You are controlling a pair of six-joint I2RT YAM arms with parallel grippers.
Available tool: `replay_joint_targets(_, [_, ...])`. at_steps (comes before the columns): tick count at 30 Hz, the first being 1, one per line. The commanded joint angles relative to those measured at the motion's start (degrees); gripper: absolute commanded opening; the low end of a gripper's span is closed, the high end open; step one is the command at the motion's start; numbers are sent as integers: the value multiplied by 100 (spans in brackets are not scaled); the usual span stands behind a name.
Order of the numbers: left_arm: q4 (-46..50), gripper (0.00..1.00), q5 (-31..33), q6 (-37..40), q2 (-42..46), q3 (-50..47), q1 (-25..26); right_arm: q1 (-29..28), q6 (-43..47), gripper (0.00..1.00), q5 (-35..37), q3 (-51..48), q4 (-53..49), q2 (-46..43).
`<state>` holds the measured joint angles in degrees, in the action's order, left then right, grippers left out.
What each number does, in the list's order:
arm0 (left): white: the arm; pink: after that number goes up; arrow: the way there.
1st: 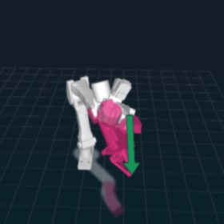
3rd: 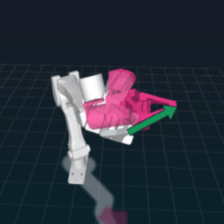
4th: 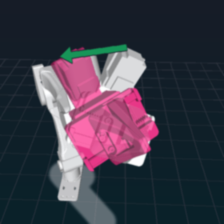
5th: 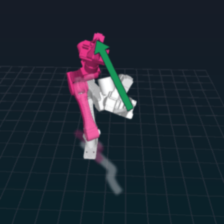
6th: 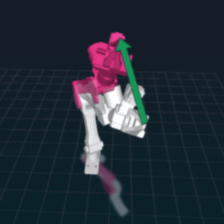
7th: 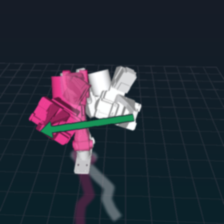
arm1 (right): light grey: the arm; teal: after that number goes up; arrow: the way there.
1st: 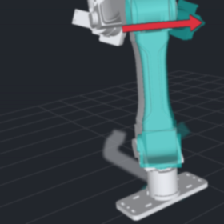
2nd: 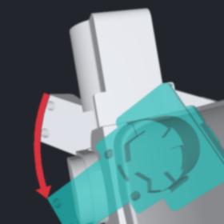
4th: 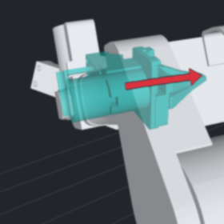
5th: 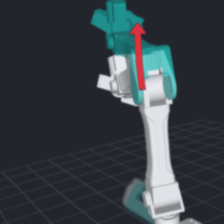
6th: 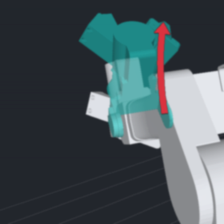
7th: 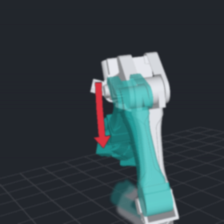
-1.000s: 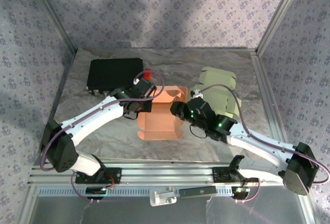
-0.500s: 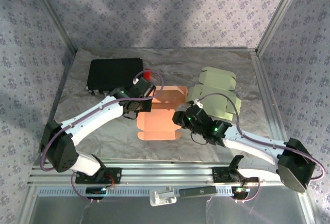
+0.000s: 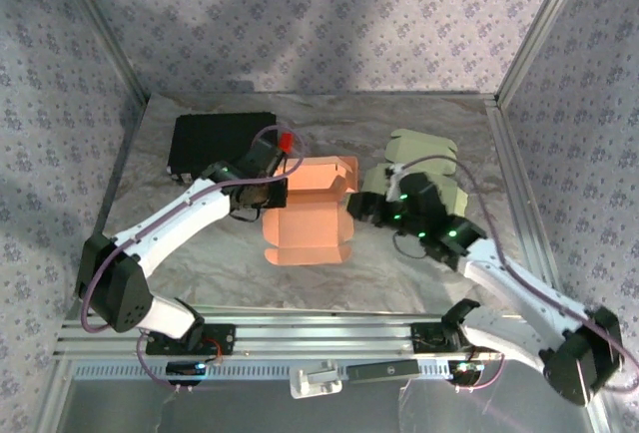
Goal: Fold the paper box
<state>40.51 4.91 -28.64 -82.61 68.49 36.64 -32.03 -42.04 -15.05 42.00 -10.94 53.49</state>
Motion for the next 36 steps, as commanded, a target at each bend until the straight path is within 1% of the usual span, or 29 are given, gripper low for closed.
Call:
replay_joint_targets(1, [-96,0,-948,781,94,403,-235,1077,379,76,-2251,-283,810,-458])
replay_joint_targets(2, [-63,0,-1146,948,74,477,-335,1441,273,77,-2656,-356,1170,-432])
replay_joint_targets(3, [-7,0,-1326,1085,37,554,-418,1704,238,75,-2909,-367,1346,-335])
replay_joint_targets(5, [84,0,-1928,1373,-39,723,-640,2091,370,67,-3399,-254,1614,52])
replay_joint_targets(7, [225,0,-2338,1589,-187,925,-800,2202,556,62,-3754,-50,1648,556])
replay_joint_targets(8, [334,0,-2568,1726,-289,1046,-873,2205,826,61,-3926,62,1688,803])
replay_joint_targets(11, [666,0,-3059,2038,-657,1367,-1041,2124,987,59,-4227,311,1846,1212])
replay_joint_targets(16, [827,0,-3126,2189,-979,1483,-1189,2028,1157,59,-4243,539,1745,1014])
replay_joint_targets(19, [814,0,-3175,2235,-1017,1457,-1221,2009,1405,59,-4212,637,1474,947])
replay_joint_targets(22, [817,0,-3248,2256,-1008,1444,-1221,1982,1692,58,-4208,763,1125,1157])
replay_joint_targets(26, [901,0,-3455,2317,-982,1413,-1225,1958,1800,57,-4258,804,1178,1424])
replay_joint_targets(28, [987,0,-3455,2346,-1003,1429,-1237,1900,1804,56,-4296,833,1219,1449])
replay_joint_targets(32, [1033,0,-3428,2351,-1043,1439,-1241,1688,1989,53,-4148,1009,976,1440])
replay_joint_targets(36, [1029,0,-3383,2313,-1049,1439,-1239,1601,2053,51,-4069,1112,843,1501])
